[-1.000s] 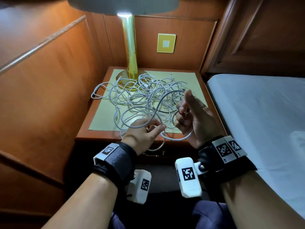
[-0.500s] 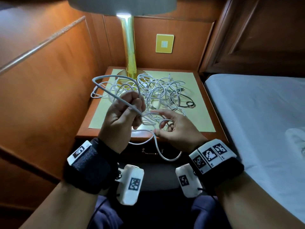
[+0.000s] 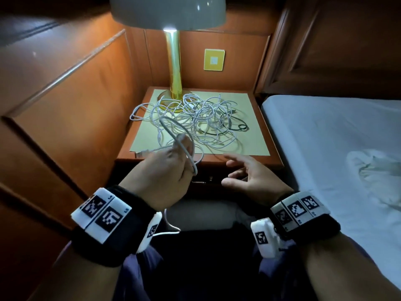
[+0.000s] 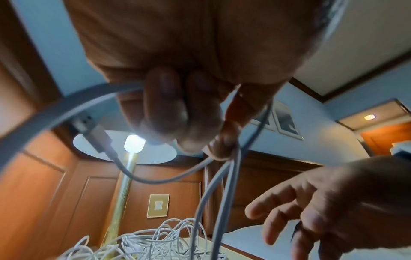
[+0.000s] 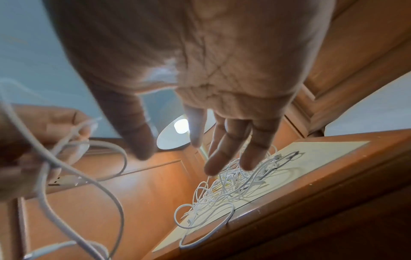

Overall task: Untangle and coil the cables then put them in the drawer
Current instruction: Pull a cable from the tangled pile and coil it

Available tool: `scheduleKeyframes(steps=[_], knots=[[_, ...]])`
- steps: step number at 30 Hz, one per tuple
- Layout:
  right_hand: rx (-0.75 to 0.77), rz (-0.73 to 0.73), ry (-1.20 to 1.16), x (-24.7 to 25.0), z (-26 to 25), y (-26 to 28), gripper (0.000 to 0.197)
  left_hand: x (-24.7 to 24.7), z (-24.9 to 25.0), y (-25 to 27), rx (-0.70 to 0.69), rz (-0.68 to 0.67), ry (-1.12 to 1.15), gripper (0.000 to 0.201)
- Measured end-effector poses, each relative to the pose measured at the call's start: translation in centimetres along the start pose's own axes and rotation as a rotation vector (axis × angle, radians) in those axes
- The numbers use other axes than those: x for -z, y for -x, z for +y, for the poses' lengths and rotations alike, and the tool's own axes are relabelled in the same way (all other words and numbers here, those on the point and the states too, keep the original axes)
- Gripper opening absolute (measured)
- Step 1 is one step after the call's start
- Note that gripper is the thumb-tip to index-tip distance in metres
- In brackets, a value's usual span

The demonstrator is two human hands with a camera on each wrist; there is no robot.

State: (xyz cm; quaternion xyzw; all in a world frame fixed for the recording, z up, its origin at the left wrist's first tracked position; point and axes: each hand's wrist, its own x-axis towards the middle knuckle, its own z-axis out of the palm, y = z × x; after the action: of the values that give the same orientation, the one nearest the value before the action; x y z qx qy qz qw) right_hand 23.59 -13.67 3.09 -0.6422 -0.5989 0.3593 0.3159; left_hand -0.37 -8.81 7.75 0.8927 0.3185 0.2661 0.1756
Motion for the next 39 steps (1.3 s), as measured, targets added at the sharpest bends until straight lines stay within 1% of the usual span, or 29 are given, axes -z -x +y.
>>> scheduleKeyframes(steps=[2,4,5,7,9,11,13,15,16,17,18,19,21,22,24,26,27,29,31,33,36,39], knots=[[0.011,0.156,-0.117,0.4,0.2,1.2,0.049,-0.3,0.3,0.2,-0.012,-0.078,-0.08,0.007],[0.043,0.29,-0.161,0.3,0.1,2.4,0.04,-1.1,0.8,-0.1,-0.019,-0.168,-0.09,0.015],[0.057,0.325,-0.192,0.2,0.1,3.0,0.037,-1.6,1.1,-0.2,-0.007,-0.217,-0.09,0.018],[0.084,0.342,-0.265,-0.4,0.1,3.8,0.034,-2.8,1.7,-0.5,0.019,-0.321,-0.101,0.017],[0.107,0.327,-0.29,-0.6,0.4,4.2,0.035,-3.7,2.0,-0.9,0.002,-0.341,-0.099,0.015],[0.123,0.307,-0.317,-0.4,0.4,3.9,0.035,-3.7,1.9,-1.1,-0.062,-0.261,-0.025,0.01],[0.14,0.229,-0.375,-0.1,0.7,3.2,0.039,-3.8,1.5,-1.6,-0.112,-0.157,0.098,0.004],[0.164,0.067,-0.405,-0.2,1.0,2.5,0.042,-4.0,1.1,-2.1,-0.104,-0.102,0.207,0.004],[0.173,-0.017,-0.424,-0.4,1.1,2.1,0.041,-4.1,1.0,-2.3,-0.087,-0.091,0.276,0.004],[0.172,-0.072,-0.434,-0.6,1.1,1.9,0.036,-4.2,0.8,-2.6,-0.065,-0.08,0.342,0.004],[0.161,-0.091,-0.43,-0.6,1.0,1.7,0.03,-4.4,0.6,-2.8,-0.043,-0.061,0.389,0.005],[0.146,-0.091,-0.42,-0.5,0.8,1.5,0.025,-4.7,0.3,-3.1,-0.021,-0.03,0.411,0.007],[0.101,-0.069,-0.456,0.1,0.7,1.0,0.026,-5.2,-0.4,-3.8,0.032,0.034,0.41,0.012],[0.077,-0.042,-0.525,0.5,0.6,0.7,0.027,-5.4,-0.9,-4.1,0.064,0.063,0.413,0.015],[0.018,0.038,-0.752,1.6,0.4,0.3,0.026,-5.8,-2.0,-4.7,0.121,0.13,0.422,0.024],[-0.051,0.092,-0.974,2.7,0.4,-0.2,0.033,-6.0,-2.9,-5.3,0.184,0.207,0.448,0.032],[-0.079,0.106,-1.05,3.3,0.5,-0.4,0.036,-6.0,-3.2,-5.6,0.223,0.237,0.474,0.031],[-0.106,0.125,-1.16,4.2,0.7,-0.9,0.031,-6.1,-3.9,-6.2,0.297,0.273,0.501,0.022],[-0.093,0.149,-1.278,4.9,1.0,-1.2,0.02,-6.2,-4.6,-6.5,0.347,0.299,0.497,0.019],[-0.069,0.198,-1.396,5.8,1.6,-1.4,0.018,-6.4,-5.6,-6.7,0.393,0.322,0.483,0.02],[-0.063,0.279,-1.455,7.3,2.6,-1.2,0.027,-6.6,-7.0,-6.7,0.453,0.347,0.407,0.022],[-0.044,0.322,-1.418,7.6,2.8,-1.0,0.034,-7.1,-6.7,-6.9,0.453,0.324,0.277,0.022]])
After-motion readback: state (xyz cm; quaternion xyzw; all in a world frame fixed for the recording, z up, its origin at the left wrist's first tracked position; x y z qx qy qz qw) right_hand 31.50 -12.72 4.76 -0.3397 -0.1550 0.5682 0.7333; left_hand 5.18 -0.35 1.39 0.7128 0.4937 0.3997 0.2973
